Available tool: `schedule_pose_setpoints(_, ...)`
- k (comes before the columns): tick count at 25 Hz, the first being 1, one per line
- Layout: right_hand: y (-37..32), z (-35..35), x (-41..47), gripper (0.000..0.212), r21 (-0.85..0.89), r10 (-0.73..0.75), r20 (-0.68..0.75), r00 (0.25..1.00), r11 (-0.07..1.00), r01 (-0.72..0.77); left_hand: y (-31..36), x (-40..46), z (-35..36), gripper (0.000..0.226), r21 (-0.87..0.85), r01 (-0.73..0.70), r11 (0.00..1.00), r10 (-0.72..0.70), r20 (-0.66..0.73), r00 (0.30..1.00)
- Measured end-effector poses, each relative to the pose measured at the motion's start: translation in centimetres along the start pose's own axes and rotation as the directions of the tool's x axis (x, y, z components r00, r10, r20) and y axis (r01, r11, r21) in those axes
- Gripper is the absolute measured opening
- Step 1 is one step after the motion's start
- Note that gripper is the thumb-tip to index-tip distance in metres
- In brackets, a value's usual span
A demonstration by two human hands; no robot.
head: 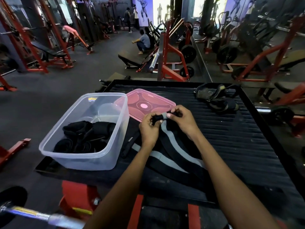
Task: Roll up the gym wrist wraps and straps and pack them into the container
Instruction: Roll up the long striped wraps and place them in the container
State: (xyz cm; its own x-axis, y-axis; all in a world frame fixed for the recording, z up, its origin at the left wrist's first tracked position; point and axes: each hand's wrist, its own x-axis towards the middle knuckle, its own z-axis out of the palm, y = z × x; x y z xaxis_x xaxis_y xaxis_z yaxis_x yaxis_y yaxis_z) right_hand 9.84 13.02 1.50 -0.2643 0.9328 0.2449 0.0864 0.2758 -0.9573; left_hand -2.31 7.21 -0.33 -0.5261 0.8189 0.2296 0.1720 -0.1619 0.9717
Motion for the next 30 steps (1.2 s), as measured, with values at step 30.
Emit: schedule_pose_setpoints(30,-0.3,-1.6,0.2,0.021,-0.052,0.13,0.095,0.987,0.991,-0.126,-0.3,-0.3,0.6,0.021,0.101,-0.146,0.984,0.123,0.203,0.971)
